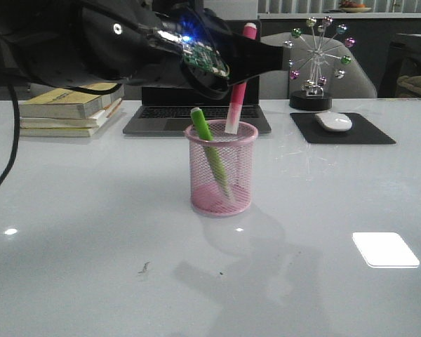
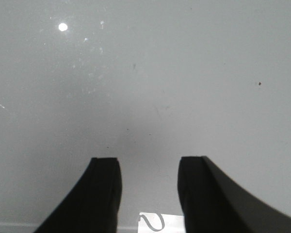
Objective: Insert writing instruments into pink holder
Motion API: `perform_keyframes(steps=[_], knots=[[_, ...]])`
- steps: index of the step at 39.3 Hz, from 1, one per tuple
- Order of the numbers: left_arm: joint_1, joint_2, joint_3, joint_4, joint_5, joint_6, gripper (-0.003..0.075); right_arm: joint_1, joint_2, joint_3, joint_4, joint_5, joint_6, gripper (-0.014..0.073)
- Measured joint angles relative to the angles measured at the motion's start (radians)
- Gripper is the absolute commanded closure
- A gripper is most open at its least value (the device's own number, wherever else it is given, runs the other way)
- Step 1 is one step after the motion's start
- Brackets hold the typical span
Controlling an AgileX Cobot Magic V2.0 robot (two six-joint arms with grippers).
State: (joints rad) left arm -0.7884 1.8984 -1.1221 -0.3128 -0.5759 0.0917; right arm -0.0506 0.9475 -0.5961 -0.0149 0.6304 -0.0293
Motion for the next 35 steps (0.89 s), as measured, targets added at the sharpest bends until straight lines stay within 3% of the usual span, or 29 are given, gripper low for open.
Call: perform_keyframes(steps=[5, 8, 18, 25, 35], knots=[[0.0, 0.0, 0.0, 0.0, 0.0, 0.0, 0.0344, 0.0, 0.0, 0.0, 0.0, 0.001, 0.0, 0.0187], [0.0, 0.0, 0.0, 0.0, -0.002, 0.0, 0.0301, 0.0, 0.0, 0.0, 0.0, 0.005, 0.0, 0.0187], [0.0, 0.0, 0.0, 0.0, -0.002, 0.025, 0.0304, 0.0, 0.0, 0.0, 0.0, 0.011, 0.0, 0.0187], [0.028, -0.06, 0.0, 0.0, 0.018, 0.128, 0.0304, 0.0, 0.0, 0.0, 0.0, 0.027, 0.0, 0.0187], [0.14, -0.249, 0.0, 0.0, 0.197, 0.158, 0.0304, 0.0, 0.0, 0.0, 0.0, 0.029, 0.0, 0.0187]])
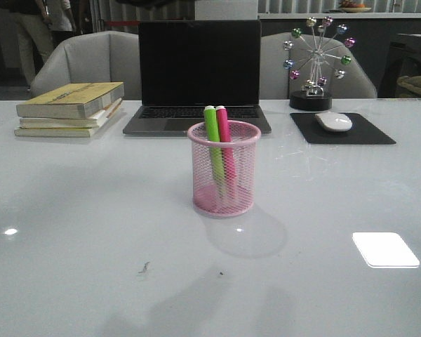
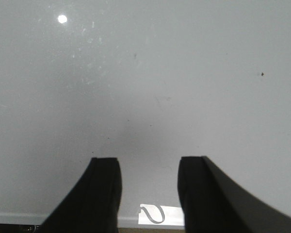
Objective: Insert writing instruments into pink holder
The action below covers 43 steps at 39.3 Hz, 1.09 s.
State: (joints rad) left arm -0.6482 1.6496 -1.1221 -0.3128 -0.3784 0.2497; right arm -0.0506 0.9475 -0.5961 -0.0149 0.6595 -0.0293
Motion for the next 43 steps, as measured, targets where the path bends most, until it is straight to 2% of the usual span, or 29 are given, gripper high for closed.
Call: perform_keyframes(steps=[17, 26, 37, 43], knots=[[0.252, -0.297, 0.0, 0.055, 0.323, 0.002, 0.0307, 0.0, 0.0, 0.0, 0.0, 0.0, 0.0, 0.0187], [0.391, -0.445, 0.022, 0.062, 0.538, 0.002, 0.0368, 0.0, 0.0, 0.0, 0.0, 0.0, 0.0, 0.0187], [0.548, -0.665, 0.213, 0.064, 0.59, 0.002, 0.0377, 0.0, 0.0, 0.0, 0.0, 0.0, 0.0, 0.0187], [0.596, -0.8, 0.356, 0.066, 0.593, 0.002, 0.0377, 0.0, 0.0, 0.0, 0.0, 0.0, 0.0, 0.0187]])
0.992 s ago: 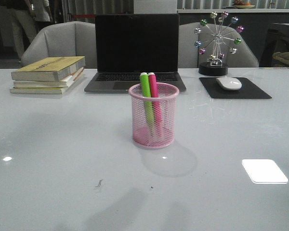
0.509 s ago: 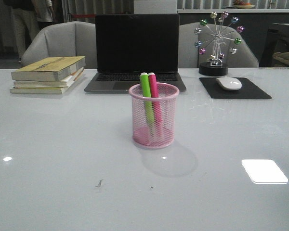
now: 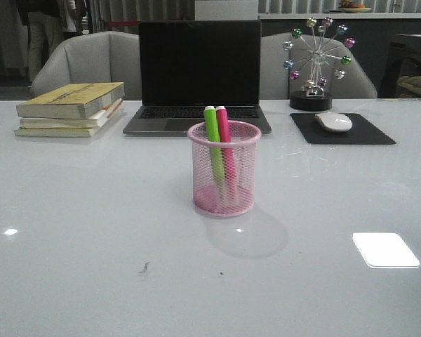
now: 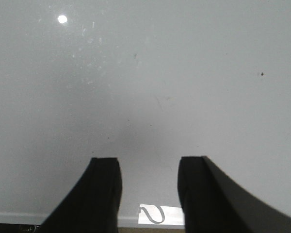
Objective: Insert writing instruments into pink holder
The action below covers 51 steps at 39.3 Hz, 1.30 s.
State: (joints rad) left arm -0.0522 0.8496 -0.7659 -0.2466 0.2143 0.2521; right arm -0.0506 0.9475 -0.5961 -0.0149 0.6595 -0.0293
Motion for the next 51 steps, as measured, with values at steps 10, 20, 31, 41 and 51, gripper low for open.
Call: perform_keyframes(steps=[10, 20, 31, 41, 51], knots=[[0.015, -0.175, 0.205, 0.0, 0.025, 0.0, 0.0377, 0.0, 0.0, 0.0, 0.0, 0.0, 0.0, 0.0187], [0.017, -0.224, 0.272, 0.0, 0.039, 0.0, 0.0377, 0.0, 0.0, 0.0, 0.0, 0.0, 0.0, 0.0187], [0.017, -0.224, 0.273, 0.0, 0.039, 0.0, 0.0379, 0.0, 0.0, 0.0, 0.002, 0.0, 0.0, 0.0187], [0.017, -0.224, 0.273, 0.0, 0.039, 0.0, 0.0379, 0.0, 0.0, 0.0, 0.004, 0.0, 0.0, 0.0256], [0.017, -0.224, 0.273, 0.0, 0.039, 0.0, 0.0379, 0.0, 0.0, 0.0, 0.044, 0.0, 0.0, 0.0552]])
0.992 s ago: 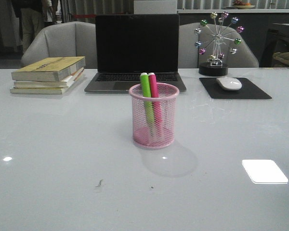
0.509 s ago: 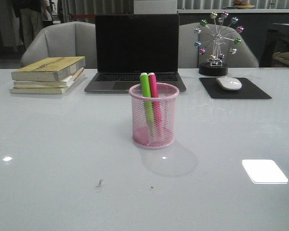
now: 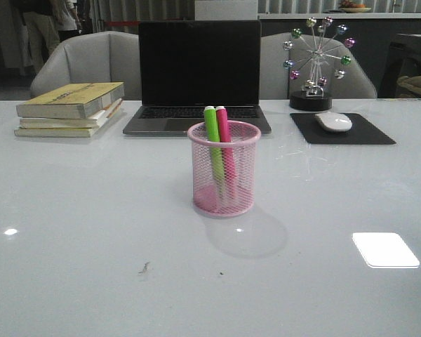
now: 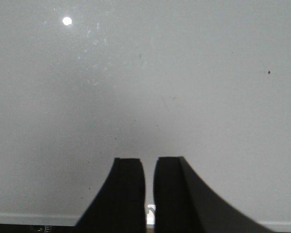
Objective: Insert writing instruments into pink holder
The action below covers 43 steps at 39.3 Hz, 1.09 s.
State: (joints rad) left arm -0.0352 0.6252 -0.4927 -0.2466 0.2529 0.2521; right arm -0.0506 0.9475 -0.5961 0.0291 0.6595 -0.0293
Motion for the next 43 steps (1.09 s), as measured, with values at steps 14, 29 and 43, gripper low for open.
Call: perform_keyframes(steps=[14, 29, 43], knots=[[0.0, -0.002, 0.0, 0.0, 0.0, 0.0, 0.0379, 0.0, 0.0, 0.0, 0.087, 0.005, 0.0, 0.0564], [0.0, -0.002, 0.0, 0.0, 0.0, 0.0, 0.038, 0.0, 0.0, 0.0, 0.09, 0.017, 0.0, 0.0564], [0.0, -0.002, 0.0, 0.0, 0.0, 0.0, 0.0379, 0.006, -0.05, 0.0, 0.091, 0.017, 0.0, 0.0564]])
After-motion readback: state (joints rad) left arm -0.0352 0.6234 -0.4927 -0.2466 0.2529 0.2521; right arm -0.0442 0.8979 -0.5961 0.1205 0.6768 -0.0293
